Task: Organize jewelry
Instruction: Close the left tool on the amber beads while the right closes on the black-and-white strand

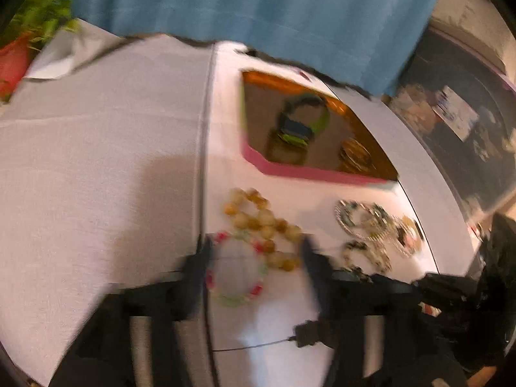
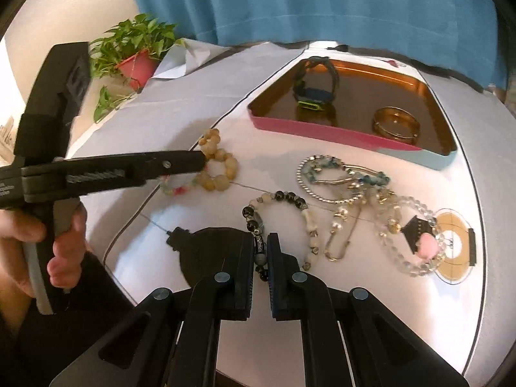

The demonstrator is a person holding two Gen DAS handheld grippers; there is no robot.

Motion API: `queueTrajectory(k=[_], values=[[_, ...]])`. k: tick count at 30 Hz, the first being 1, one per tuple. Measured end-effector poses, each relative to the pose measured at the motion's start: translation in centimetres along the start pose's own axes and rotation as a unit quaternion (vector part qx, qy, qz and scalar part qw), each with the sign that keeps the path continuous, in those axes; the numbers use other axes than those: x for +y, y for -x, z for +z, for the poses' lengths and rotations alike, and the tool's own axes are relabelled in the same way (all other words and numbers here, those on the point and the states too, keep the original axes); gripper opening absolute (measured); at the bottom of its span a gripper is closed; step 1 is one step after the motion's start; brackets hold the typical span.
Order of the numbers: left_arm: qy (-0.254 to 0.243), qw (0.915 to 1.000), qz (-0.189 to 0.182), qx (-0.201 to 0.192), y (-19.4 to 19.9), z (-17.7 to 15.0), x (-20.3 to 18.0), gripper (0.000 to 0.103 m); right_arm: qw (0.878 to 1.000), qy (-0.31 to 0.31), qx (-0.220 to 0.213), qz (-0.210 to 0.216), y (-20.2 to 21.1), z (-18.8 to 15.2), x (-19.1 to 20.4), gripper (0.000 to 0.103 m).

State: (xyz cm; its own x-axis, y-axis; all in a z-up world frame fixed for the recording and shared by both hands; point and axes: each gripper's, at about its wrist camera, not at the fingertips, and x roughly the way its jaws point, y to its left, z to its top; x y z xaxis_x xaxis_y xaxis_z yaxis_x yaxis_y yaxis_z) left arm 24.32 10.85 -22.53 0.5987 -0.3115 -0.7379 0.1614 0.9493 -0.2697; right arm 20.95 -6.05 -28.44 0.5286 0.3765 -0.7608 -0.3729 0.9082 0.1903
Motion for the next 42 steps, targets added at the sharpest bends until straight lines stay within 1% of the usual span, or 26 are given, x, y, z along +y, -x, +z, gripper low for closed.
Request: queueTrajectory(k=[3,5,7,8,9,11,14,15,16,18,19,21,22,23,24,25,27,29,31,33,34,35,36,37,39,42], values=[[0.005,0.9991,0.035,-0.024,1.0,0.3,0.9,0.094,1.000,-0.008,-0.001,-0.004,0.0,0.1,-0.1,0.010],[0.032,0.9980,0.046,-0.030,1.5,0.4,2.1,0.099,1.000,-0.009,-0.002,-0.006,0.1,0.0,-0.2,0.010],[0.039,0.9977,0.048,-0.026,1.4,0.5,2.6,0.102,1.000,-0.006,-0.003,-0.009,0.1,0.0,0.0,0.010],[0.041,0.9964,0.071,-0.021,1.2,0.4,2.6,0.102,1.000,-0.003,-0.003,-0.009,0.2,0.0,0.0,0.010],[0.032,0.9949,0.094,-0.018,1.1,0.3,2.3,0.102,1.000,-0.001,-0.004,-0.010,0.2,0.0,0.0,0.010],[-0.009,0.9927,0.118,-0.020,0.8,0.1,1.2,0.102,1.000,0.003,-0.006,-0.012,0.2,-0.1,0.0,0.010],[-0.040,0.9949,0.090,-0.022,0.8,0.3,-0.1,0.102,1.000,0.002,-0.009,-0.020,0.2,-0.1,0.1,0.010],[-0.050,0.9946,0.089,-0.022,0.7,0.3,-0.4,0.102,1.000,0.000,-0.009,-0.026,0.2,0.0,0.0,0.010],[-0.058,0.9936,0.096,-0.018,0.3,0.5,-0.7,0.102,0.999,-0.003,-0.009,-0.032,0.2,-0.1,0.1,0.011],[-0.061,0.9931,0.099,-0.015,-0.1,0.8,-1.0,0.102,0.999,-0.010,-0.011,-0.030,0.3,0.0,-0.1,0.016],[-0.066,0.9927,0.099,-0.021,-0.1,0.9,-1.3,0.102,1.000,-0.010,-0.012,-0.027,0.4,0.0,-0.2,0.021],[-0.081,0.9914,0.097,-0.034,0.1,1.0,-1.6,0.102,0.999,-0.002,-0.015,-0.031,0.4,0.0,0.0,0.035],[-0.089,0.9918,0.083,-0.037,-0.1,1.0,-1.7,0.102,0.999,0.001,-0.015,-0.032,0.4,0.0,0.1,0.047],[-0.094,0.9932,0.057,-0.038,-0.2,1.0,-1.7,0.102,0.999,0.005,-0.016,-0.027,0.4,0.0,0.2,0.055],[-0.090,0.9948,0.034,-0.032,-0.5,1.1,-1.7,0.099,1.000,0.007,-0.016,-0.026,0.3,0.0,0.3,0.056],[-0.085,0.9957,0.028,-0.023,-0.8,1.2,-1.7,0.095,0.999,0.012,-0.017,-0.029,0.2,0.1,0.4,0.056],[-0.092,0.9952,0.031,-0.010,-1.8,1.4,-2.1,0.066,0.999,0.026,-0.016,-0.038,0.0,0.1,0.7,0.057],[-0.106,0.9937,0.036,0.000,-2.6,1.4,-2.7,0.055,0.998,0.037,-0.016,-0.049,-0.3,0.2,0.9,0.057],[-0.138,0.9893,0.047,0.010,-3.6,1.3,-3.7,0.045,0.997,0.044,-0.017,-0.053,-0.5,0.3,1.0,0.057],[-0.153,0.9862,0.063,0.012,-4.1,1.3,-4.3,0.026,0.997,0.052,-0.018,-0.056,-0.6,0.4,1.0,0.056],[-0.151,0.9864,0.063,0.014,-4.2,1.3,-4.3,0.020,0.997,0.057,-0.018,-0.058,-0.7,0.5,1.1,0.054],[-0.145,0.9876,0.058,0.016,-4.2,1.3,-4.1,0.011,0.996,0.062,-0.019,-0.061,-0.8,0.5,1.1,0.045],[-0.140,0.9885,0.056,0.017,-4.1,1.3,-3.9,0.011,0.996,0.065,-0.021,-0.066,-0.8,0.6,1.0,0.036],[-0.136,0.9890,0.055,0.017,-4.0,1.3,-3.7,0.011,0.996,0.065,-0.023,-0.063,-0.7,0.6,0.9,0.007],[-0.123,0.9916,0.039,0.014,-3.5,1.5,-3.4,0.011,0.998,0.055,-0.022,-0.027,-0.6,0.7,0.2,0.008],[-0.095,0.9953,-0.020,-0.010,-1.3,1.5,-3.2,0.011,0.998,0.057,-0.023,-0.015,0.1,0.3,-0.1,0.008]])
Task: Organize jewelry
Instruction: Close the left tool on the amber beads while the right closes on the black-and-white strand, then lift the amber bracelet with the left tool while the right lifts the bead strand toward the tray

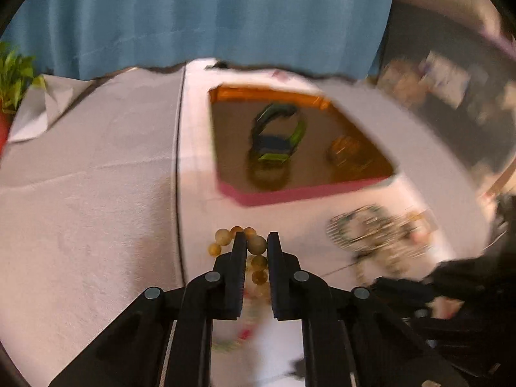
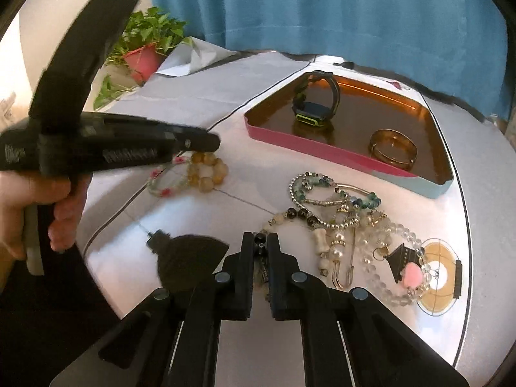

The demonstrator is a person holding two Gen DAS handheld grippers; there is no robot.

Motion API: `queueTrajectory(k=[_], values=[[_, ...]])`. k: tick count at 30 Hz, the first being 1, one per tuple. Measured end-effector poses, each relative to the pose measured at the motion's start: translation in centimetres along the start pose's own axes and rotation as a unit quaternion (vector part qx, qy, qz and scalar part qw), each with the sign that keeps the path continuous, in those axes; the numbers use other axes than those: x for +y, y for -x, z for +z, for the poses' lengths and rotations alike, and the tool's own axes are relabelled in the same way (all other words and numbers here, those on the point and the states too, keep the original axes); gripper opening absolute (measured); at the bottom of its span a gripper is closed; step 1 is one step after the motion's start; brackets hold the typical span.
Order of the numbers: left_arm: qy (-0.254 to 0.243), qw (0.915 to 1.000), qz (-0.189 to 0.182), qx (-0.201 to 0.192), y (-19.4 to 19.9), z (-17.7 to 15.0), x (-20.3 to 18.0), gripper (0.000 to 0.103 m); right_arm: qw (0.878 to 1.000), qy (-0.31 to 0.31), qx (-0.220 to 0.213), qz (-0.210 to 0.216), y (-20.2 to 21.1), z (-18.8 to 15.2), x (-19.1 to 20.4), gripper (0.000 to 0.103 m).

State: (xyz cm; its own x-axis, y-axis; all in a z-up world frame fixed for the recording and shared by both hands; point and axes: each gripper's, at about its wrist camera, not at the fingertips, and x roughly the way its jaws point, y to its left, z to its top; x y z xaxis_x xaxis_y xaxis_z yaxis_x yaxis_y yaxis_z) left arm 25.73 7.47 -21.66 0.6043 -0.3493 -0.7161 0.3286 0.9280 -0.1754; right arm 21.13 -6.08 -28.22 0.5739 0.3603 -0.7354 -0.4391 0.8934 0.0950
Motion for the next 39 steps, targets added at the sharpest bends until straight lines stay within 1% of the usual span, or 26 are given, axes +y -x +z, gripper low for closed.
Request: queueTrajectory(k=[3,4,5,7,9,11,13,15,16,17,20,22,25,27,28,31,32,33,35,36,38,39], values=[[0.015,0.9989,-0.044,-0.008,1.7,-0.8,-0.4,0.011,1.000,-0.017,-0.013,0.004,2.3,-0.6,-0.4,0.008],[0.027,0.9974,-0.066,-0.002,2.1,-1.7,-0.6,0.011,1.000,-0.018,-0.013,0.003,2.9,-0.9,-0.4,0.008],[0.032,0.9967,-0.074,0.005,2.1,-2.3,-0.7,0.011,1.000,-0.016,-0.012,0.000,3.3,-1.1,-0.4,0.008],[0.027,0.9972,-0.068,0.020,1.9,-3.4,-1.4,0.011,1.000,-0.014,-0.014,-0.010,4.1,-1.7,-0.4,0.008],[0.010,0.9987,-0.040,0.030,1.7,-4.1,-2.1,0.011,1.000,-0.021,-0.013,-0.014,4.4,-2.2,-0.7,0.008],[-0.007,0.9993,-0.018,0.033,1.6,-4.7,-2.4,0.011,0.999,-0.028,-0.009,-0.014,4.3,-2.6,-0.9,0.008],[-0.007,0.9994,-0.008,0.034,1.5,-5.0,-2.1,0.011,0.999,-0.033,-0.005,-0.015,4.0,-3.1,-1.1,0.008],[0.008,0.9984,-0.016,0.053,0.8,-5.2,-1.5,0.012,0.999,-0.033,0.004,-0.011,3.5,-3.3,-1.2,0.010],[0.014,0.9980,-0.019,0.058,0.7,-5.3,-1.3,0.012,0.999,-0.032,0.001,-0.011,3.5,-3.5,-1.2,0.011],[0.022,0.9976,-0.021,0.063,0.7,-5.4,-1.1,0.012,0.999,-0.032,0.004,-0.012,3.2,-3.5,-1.2,0.014],[0.033,0.9967,-0.030,0.068,1.0,-6.0,-1.1,0.013,1.000,-0.020,0.004,-0.014,2.5,-3.8,-1.2,0.014],[0.029,0.9966,-0.034,0.068,0.7,-6.0,-1.1,0.014,1.000,-0.006,0.003,-0.017,2.3,-3.8,-0.9,0.014],[0.039,0.9966,-0.037,0.063,0.4,-5.7,-1.0,0.015,1.000,0.014,0.000,-0.025,1.9,-3.6,-0.5,0.013],[0.021,0.9975,-0.028,0.061,0.4,-5.7,-1.5,0.015,0.999,0.022,0.002,-0.024,1.7,-3.2,-0.5,0.012],[0.009,0.9979,-0.021,0.061,0.4,-5.7,-1.8,0.015,1.000,0.022,0.004,-0.017,1.4,-3.0,-0.8,0.009],[-0.008,0.9980,-0.006,0.062,0.4,-5.8,-2.4,0.015,1.000,0.008,0.003,-0.001,1.4,-2.8,-1.6,0.008],[-0.013,0.9978,-0.006,0.064,0.4,-5.7,-2.5,0.011,1.000,0.006,0.003,0.002,1.8,-2.9,-1.6,0.008],[-0.011,0.9976,-0.012,0.068,0.4,-5.6,-2.4,0.010,1.000,-0.001,0.000,0.006,1.9,-2.9,-1.8,0.008],[0.003,0.9966,-0.040,0.071,0.3,-5.5,-2.1,0.010,0.999,-0.026,-0.008,0.017,2.0,-3.0,-2.3,0.008],[0.005,0.9967,-0.043,0.069,0.4,-5.4,-2.1,0.010,0.999,-0.038,-0.012,0.020,2.2,-3.2,-2.5,0.008],[-0.003,0.9978,-0.034,0.056,0.9,-5.0,-2.6,0.010,0.998,-0.050,-0.017,0.017,2.5,-3.2,-2.6,0.008],[-0.008,0.9981,-0.036,0.050,1.3,-4.7,-3.0,0.010,0.998,-0.054,-0.018,0.018,2.7,-3.2,-2.5,0.008]])
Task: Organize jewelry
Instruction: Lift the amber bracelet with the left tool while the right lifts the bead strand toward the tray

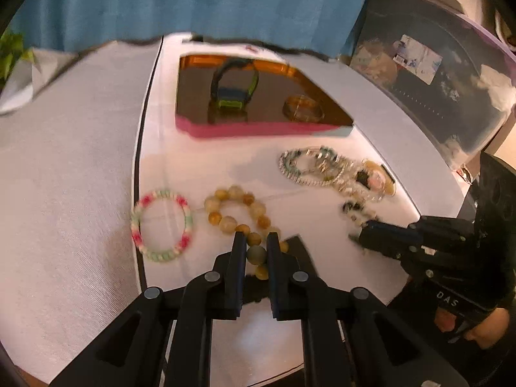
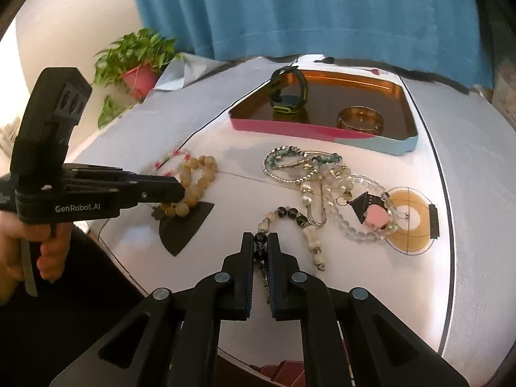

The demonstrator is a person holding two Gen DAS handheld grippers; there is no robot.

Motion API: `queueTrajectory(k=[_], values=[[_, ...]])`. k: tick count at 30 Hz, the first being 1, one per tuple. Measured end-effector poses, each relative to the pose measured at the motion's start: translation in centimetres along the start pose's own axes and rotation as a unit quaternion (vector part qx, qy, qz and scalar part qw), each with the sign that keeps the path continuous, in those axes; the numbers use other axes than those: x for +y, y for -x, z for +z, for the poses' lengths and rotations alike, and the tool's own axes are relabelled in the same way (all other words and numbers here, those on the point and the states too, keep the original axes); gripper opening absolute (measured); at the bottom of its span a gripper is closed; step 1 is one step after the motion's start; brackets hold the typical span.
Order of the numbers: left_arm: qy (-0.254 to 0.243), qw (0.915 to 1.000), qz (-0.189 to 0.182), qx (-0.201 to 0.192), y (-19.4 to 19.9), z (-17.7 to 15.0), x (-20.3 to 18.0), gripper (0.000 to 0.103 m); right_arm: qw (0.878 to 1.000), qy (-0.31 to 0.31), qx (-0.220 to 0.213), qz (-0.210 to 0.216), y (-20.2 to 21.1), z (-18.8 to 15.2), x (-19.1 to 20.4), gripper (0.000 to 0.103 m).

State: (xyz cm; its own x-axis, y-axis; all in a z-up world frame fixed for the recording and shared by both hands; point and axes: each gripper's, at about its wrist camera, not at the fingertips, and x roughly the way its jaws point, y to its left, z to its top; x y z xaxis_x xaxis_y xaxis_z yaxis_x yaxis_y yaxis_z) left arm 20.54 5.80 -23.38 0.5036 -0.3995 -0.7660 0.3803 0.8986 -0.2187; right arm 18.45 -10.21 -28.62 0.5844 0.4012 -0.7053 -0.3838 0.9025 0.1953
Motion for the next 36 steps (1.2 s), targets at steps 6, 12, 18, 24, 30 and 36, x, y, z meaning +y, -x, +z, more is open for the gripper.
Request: queueTrajectory(k=[6,12,18,24,30,36], values=[[0.009,0.9994,-0.022,-0.026,2.0,1.0,-1.8,0.010,1.000,0.003,-0.016,-0.019,2.4,1.5,0.8,0.008],[0.012,0.9987,-0.028,-0.042,4.3,1.8,-3.7,0.010,0.999,-0.014,-0.022,-0.040,5.7,3.7,0.6,0.008],[0.012,0.9978,-0.029,-0.059,7.4,1.7,-5.8,0.010,0.997,-0.004,-0.046,-0.056,10.4,5.2,1.6,0.008],[-0.001,0.9964,-0.016,-0.083,10.8,1.5,-7.7,0.010,0.997,0.001,-0.057,-0.058,14.5,5.7,2.8,0.008],[-0.017,0.9937,-0.008,-0.110,13.5,2.7,-9.0,0.010,0.994,0.027,-0.080,-0.071,17.6,6.1,4.6,0.008],[-0.047,0.9875,0.006,-0.150,16.1,5.5,-10.4,0.010,0.991,0.032,-0.110,-0.070,20.5,7.7,5.8,0.008]])
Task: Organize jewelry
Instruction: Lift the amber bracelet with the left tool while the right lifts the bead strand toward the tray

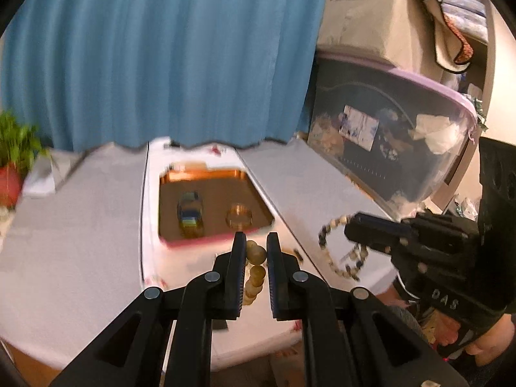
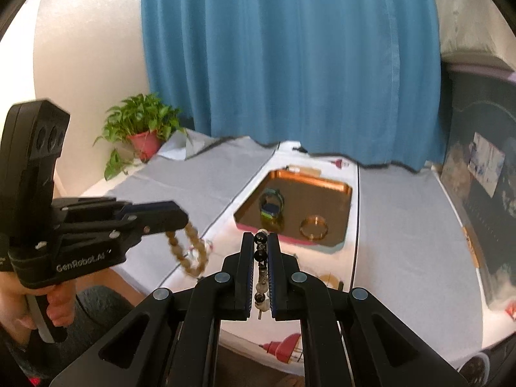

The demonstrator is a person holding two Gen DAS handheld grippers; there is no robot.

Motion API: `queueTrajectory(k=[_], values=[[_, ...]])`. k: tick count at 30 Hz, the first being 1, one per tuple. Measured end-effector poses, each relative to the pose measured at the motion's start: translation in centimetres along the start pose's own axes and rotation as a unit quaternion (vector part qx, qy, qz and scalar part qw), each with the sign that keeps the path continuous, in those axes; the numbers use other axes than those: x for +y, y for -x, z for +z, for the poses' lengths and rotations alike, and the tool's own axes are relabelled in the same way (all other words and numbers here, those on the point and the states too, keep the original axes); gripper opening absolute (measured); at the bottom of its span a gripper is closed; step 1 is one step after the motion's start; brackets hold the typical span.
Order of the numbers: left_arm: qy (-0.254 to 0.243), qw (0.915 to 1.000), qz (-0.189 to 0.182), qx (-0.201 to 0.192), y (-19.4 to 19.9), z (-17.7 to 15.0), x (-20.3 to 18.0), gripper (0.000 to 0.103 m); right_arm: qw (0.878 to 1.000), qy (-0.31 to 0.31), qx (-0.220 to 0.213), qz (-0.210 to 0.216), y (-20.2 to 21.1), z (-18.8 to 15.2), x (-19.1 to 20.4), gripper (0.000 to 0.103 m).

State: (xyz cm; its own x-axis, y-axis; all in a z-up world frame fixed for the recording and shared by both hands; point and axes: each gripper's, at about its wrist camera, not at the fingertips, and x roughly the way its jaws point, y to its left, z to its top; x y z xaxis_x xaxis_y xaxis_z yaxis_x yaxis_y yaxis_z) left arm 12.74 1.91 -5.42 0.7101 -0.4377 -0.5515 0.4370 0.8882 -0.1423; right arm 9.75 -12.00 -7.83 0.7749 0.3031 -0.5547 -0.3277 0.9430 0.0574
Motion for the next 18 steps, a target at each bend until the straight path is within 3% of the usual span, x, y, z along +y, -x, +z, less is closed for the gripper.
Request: queueTrajectory(k=[9,11,18], values=[[0.007,0.9981,-0.014,-0.059,0.7,5.6,2.7,0.010,0.999,0.011,-0.029,-0.011,0.1,4.3,-1.0,0.008],[0.029,0.9972,-0.032,-0.061,0.1,5.9,4.0,0.010,0.999,0.011,-0.032,-0.013,-0.7,5.1,-1.5,0.008],[0.071,0.9954,-0.036,-0.053,-3.9,5.5,8.7,0.010,1.000,-0.004,-0.025,0.000,-5.2,6.4,-4.0,0.008]])
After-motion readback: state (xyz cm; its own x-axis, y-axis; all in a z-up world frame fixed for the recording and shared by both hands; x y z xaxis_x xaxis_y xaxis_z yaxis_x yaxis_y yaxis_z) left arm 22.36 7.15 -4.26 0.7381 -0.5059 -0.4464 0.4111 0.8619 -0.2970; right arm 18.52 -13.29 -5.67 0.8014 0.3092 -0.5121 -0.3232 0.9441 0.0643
